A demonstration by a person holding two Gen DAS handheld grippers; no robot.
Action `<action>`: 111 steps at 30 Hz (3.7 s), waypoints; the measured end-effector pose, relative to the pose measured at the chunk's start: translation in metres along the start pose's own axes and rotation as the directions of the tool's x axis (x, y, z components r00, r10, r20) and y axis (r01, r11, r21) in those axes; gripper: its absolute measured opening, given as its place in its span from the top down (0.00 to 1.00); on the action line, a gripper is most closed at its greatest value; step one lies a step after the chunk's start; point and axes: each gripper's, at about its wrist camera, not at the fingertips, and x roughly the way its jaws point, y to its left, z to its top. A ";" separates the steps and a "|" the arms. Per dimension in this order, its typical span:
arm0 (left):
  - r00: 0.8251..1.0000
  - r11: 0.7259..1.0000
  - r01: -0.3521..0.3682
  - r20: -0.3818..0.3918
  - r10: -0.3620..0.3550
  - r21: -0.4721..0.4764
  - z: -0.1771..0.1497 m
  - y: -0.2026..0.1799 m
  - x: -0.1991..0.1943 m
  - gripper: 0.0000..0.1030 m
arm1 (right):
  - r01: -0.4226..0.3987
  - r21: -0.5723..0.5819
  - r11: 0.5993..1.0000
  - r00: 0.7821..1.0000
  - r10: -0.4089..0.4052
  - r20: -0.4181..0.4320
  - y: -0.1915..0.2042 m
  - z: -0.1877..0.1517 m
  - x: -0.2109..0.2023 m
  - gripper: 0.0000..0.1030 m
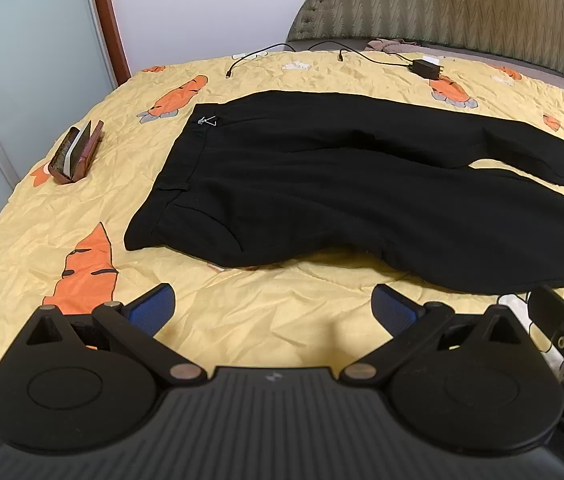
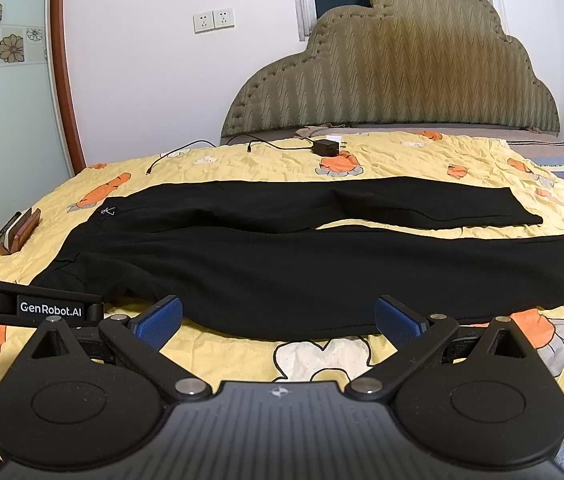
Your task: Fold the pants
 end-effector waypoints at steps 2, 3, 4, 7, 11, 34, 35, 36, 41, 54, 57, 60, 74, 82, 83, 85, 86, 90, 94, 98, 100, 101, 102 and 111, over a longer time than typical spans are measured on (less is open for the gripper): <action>1.000 1.000 -0.001 -0.002 0.001 0.003 -0.001 -0.001 0.000 0.00 | -0.001 0.000 1.000 1.000 0.001 0.000 0.000 -0.001 0.000 0.00; 1.000 1.000 -0.001 -0.003 0.001 0.004 -0.001 -0.001 0.001 0.00 | -0.001 0.000 1.000 1.000 0.001 0.000 0.000 -0.001 0.000 0.00; 1.000 1.000 -0.003 -0.003 0.003 0.005 -0.001 -0.001 0.001 0.00 | 0.000 0.000 1.000 1.000 0.000 0.000 0.000 -0.001 0.000 0.00; 1.000 1.000 -0.004 -0.004 0.004 0.006 -0.001 -0.001 0.000 0.00 | -0.001 0.000 1.000 1.000 0.001 -0.002 0.000 -0.001 0.000 0.00; 1.000 1.000 -0.005 -0.004 0.005 0.006 -0.001 -0.001 0.001 0.00 | -0.002 0.000 1.000 1.000 0.002 -0.004 0.001 -0.002 0.001 0.00; 1.000 1.000 -0.021 -0.018 0.021 0.010 -0.002 0.001 0.006 0.00 | -0.006 -0.003 1.000 1.000 0.006 -0.007 0.002 -0.004 0.002 0.00; 1.000 1.000 -0.022 -0.019 0.023 0.010 -0.001 0.001 0.007 0.00 | -0.006 -0.003 1.000 1.000 0.006 -0.008 0.001 -0.003 0.003 0.00; 1.000 1.000 -0.024 -0.019 0.024 0.011 -0.001 0.001 0.007 0.00 | -0.007 -0.003 1.000 1.000 0.007 -0.009 0.002 -0.004 0.003 0.00; 0.999 1.000 -0.026 -0.024 0.026 0.007 0.001 0.003 0.011 0.00 | -0.009 -0.003 1.000 1.000 0.009 -0.015 0.002 -0.004 0.006 0.00; 0.999 0.999 -0.031 -0.034 0.032 0.005 0.014 0.010 0.025 0.00 | -0.029 -0.035 0.999 0.999 0.029 -0.017 0.007 0.007 0.022 0.00; 0.999 0.999 -0.033 -0.030 0.034 0.018 0.020 0.017 0.030 0.00 | -0.082 -0.101 0.992 0.996 0.086 0.028 0.009 0.015 0.025 0.00; 0.998 0.998 -0.058 -0.015 0.058 0.025 0.031 0.029 0.036 0.00 | -0.117 -0.215 0.969 0.987 0.138 0.085 0.016 0.029 0.030 0.00; 0.994 0.992 -0.104 -0.037 0.101 -0.065 0.102 0.102 0.100 0.00 | -0.217 -0.434 0.874 0.959 0.273 0.071 0.056 0.104 0.125 0.00; 0.997 0.994 0.019 -0.067 -0.026 -0.106 0.171 0.145 0.174 0.00 | -0.424 -0.551 0.719 0.897 0.415 -0.149 0.073 0.158 0.249 0.00; 0.995 0.993 0.041 -0.081 -0.050 -0.110 0.180 0.150 0.187 0.00 | -0.453 -0.550 0.701 0.884 0.431 -0.179 0.072 0.164 0.267 0.00; 0.988 0.990 0.106 -0.103 -0.115 -0.089 0.196 0.156 0.212 0.00 | -0.479 -0.545 0.688 0.874 0.429 -0.227 0.071 0.173 0.300 0.00; 0.984 0.989 0.128 -0.111 -0.136 -0.079 0.202 0.157 0.221 0.00 | -0.486 -0.533 0.693 0.873 0.415 -0.256 0.069 0.178 0.319 0.00; 0.965 0.974 0.225 -0.134 -0.225 -0.015 0.225 0.160 0.262 0.00 | -0.559 -0.406 0.723 0.820 0.414 -0.395 0.052 0.192 0.385 0.00; 0.944 0.954 0.298 -0.143 -0.296 -0.007 0.240 0.161 0.298 0.00 | -0.585 -0.357 0.728 0.787 0.403 -0.468 0.037 0.195 0.429 0.01; 0.933 0.944 0.329 -0.152 -0.325 0.002 0.249 0.162 0.329 0.00 | -0.625 -0.349 0.698 0.746 0.405 -0.528 0.030 0.193 0.456 0.01; 0.923 0.934 0.356 -0.161 -0.350 0.011 0.252 0.161 0.341 0.00 | -0.641 -0.350 0.684 0.730 0.402 -0.552 0.027 0.191 0.462 0.03; 0.922 0.934 0.357 -0.163 -0.351 0.008 0.254 0.161 0.346 0.00 | -0.652 -0.349 0.674 0.719 0.401 -0.568 0.026 0.189 0.465 0.04; 0.914 0.926 0.376 -0.164 -0.371 0.005 0.254 0.161 0.352 0.00 | -0.664 -0.348 0.662 0.708 0.406 -0.578 0.026 0.187 0.466 0.03; 0.894 0.910 0.410 -0.172 -0.415 -0.065 0.260 0.157 0.373 0.01 | -0.741 -0.348 0.575 0.647 0.471 -0.600 0.027 0.192 0.460 0.70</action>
